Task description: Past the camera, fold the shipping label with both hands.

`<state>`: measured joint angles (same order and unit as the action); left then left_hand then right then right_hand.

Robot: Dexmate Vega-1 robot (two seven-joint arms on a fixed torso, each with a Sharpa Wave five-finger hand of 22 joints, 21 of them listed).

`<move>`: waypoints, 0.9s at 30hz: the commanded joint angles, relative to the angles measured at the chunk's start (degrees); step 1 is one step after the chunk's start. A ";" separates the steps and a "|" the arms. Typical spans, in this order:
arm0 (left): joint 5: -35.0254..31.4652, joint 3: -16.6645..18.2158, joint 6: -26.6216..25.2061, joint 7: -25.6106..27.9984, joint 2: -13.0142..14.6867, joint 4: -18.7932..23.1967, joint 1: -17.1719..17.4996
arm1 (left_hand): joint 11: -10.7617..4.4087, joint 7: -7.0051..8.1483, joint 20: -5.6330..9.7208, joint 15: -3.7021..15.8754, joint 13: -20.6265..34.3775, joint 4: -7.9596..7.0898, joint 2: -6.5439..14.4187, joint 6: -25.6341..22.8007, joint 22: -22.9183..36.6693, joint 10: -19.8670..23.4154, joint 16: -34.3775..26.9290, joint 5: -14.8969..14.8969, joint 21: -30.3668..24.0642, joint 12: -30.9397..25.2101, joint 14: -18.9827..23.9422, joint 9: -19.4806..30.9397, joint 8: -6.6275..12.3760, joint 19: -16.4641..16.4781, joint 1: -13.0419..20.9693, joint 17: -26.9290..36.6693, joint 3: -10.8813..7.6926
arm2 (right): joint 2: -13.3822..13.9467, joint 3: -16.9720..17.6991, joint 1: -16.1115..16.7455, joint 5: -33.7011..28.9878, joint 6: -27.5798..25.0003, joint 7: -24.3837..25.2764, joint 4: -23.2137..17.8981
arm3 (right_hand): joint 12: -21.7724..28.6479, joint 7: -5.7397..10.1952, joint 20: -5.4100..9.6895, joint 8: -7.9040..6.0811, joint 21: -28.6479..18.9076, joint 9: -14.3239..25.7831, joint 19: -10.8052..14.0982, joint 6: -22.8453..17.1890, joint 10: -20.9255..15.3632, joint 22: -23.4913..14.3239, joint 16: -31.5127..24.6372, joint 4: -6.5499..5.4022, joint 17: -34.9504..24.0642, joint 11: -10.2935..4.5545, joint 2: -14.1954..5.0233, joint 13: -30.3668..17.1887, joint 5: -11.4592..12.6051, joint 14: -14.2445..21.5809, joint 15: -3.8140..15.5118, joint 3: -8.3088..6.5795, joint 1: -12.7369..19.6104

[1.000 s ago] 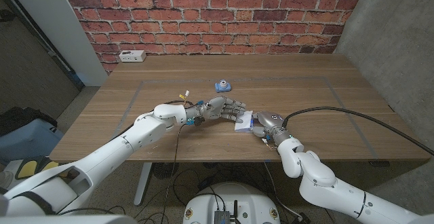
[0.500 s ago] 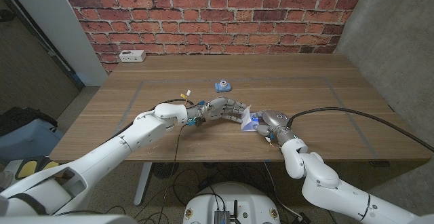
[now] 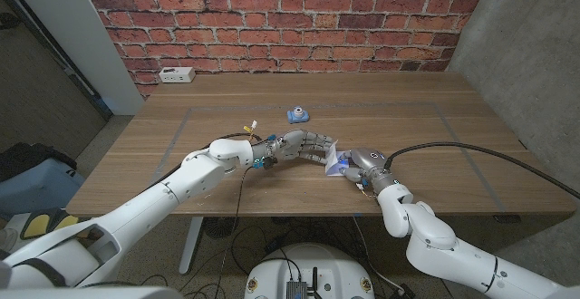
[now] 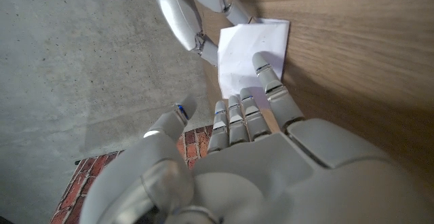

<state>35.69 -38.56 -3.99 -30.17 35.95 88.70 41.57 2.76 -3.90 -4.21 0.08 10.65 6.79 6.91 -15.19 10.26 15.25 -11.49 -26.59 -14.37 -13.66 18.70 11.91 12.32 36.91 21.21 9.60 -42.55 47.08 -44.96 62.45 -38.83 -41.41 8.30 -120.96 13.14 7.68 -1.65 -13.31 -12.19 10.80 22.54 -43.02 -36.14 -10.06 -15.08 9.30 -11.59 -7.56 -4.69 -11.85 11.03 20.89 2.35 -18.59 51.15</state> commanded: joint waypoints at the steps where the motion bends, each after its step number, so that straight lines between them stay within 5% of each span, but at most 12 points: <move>1: 7.07 1.21 4.81 -9.11 -4.81 -7.23 -0.64 | 0.19 -0.16 0.29 0.10 0.19 0.18 0.64 -1.48 0.25 1.65 -0.24 0.19 -0.66 -0.43 1.75 -0.05 0.50 1.96 0.18 0.10 -0.28 | -0.29 -1.50 -1.89 -0.38 0.96 -2.71 1.63 | 0.51 0.01 0.18 -0.41 0.12 0.21 0.47 -1.03 -1.06 -0.25 -0.35 0.03 -0.20 0.03 0.15 -0.17 -0.08 0.64 8.42 0.17 1.08; 6: 4.87 0.73 2.35 -6.19 -3.44 -5.69 -1.05 | 2.20 -1.46 -0.56 -1.74 0.19 0.04 0.91 0.88 0.23 -1.40 1.32 0.23 0.64 1.44 -1.00 -0.19 -0.85 -0.37 0.15 0.19 -0.51 | -0.66 -1.13 -1.61 -0.45 0.91 -1.62 1.53 | 0.45 -0.24 0.25 -0.30 0.14 0.19 0.47 -1.15 -1.25 -0.25 -0.41 0.05 -0.20 0.24 0.21 -0.14 -0.07 0.81 8.50 0.29 1.31; 9: 3.23 0.31 0.80 -4.31 -2.41 -4.24 -1.34 | 5.13 -2.53 -1.61 -4.40 0.15 -0.11 0.84 2.46 0.25 -4.53 1.85 0.36 1.92 2.77 -4.19 -0.26 -1.46 -3.01 -0.05 0.24 -0.46 | -0.66 -0.64 -1.17 -0.19 0.97 -0.90 1.07 | 0.01 -0.95 0.20 0.19 0.14 0.17 0.55 -0.45 -0.58 -0.26 -0.40 -0.17 -0.27 1.07 0.25 -0.12 -0.09 0.72 8.42 0.60 1.28; 12: 2.21 -0.10 -0.23 -3.55 -2.00 -3.79 -1.90 | 5.83 -2.86 -2.35 -5.52 0.13 -0.08 0.75 4.57 0.26 -7.07 1.97 0.52 2.83 3.34 -6.72 -0.34 -1.95 -5.39 -0.14 0.24 -0.35 | -0.70 -0.15 -0.79 0.04 0.97 -0.25 0.58 | -0.41 -1.28 0.15 0.76 0.15 0.17 0.57 0.52 0.17 -0.26 -0.40 -0.46 -0.36 1.87 0.18 -0.12 -0.12 0.64 8.13 0.92 1.06; 15: 1.60 -0.53 -0.93 -3.49 -2.00 -4.01 -2.55 | 5.29 -2.58 -2.12 -5.07 0.13 -0.09 0.62 5.81 0.27 -8.11 1.96 0.63 3.14 3.40 -7.77 -0.39 -2.14 -6.47 -0.25 0.25 -0.23 | -0.57 0.25 -0.51 0.21 1.34 0.37 0.14 | -0.67 -1.77 0.01 1.29 0.14 0.18 0.67 1.54 0.65 -0.26 -0.37 -0.58 -0.41 3.07 0.12 -0.14 -0.10 0.55 7.79 1.16 1.04; 27: 0.65 -2.04 -2.70 -4.91 -3.22 -6.29 -4.84 | 4.38 -2.32 -1.82 -4.65 0.12 -0.15 0.41 8.54 0.30 -11.41 1.96 1.01 3.74 3.49 -11.04 -0.57 -2.35 -9.98 -0.59 0.25 0.19 | -0.17 1.02 -0.72 1.28 2.85 -0.14 -0.54 | -1.61 -1.68 1.32 2.45 -0.82 0.25 3.47 4.55 3.20 -0.35 -0.96 -1.09 -0.67 4.06 0.15 -0.25 -0.06 2.01 6.19 2.34 0.38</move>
<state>37.69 -39.32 -5.00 -34.36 33.50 83.91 38.55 7.07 -6.28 -5.92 -4.73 10.66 6.79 7.43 -7.20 10.26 4.32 -9.70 -25.62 -10.80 -10.16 8.07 11.18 10.13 27.28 21.14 9.75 -42.55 46.65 -44.72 61.82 -38.35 -39.75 8.06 -120.77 11.65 5.94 -0.51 -10.99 -12.59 10.92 25.31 -38.97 -33.56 -10.29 -15.52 8.26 -12.14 -3.35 -4.46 -11.92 11.03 22.22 2.46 -16.65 51.97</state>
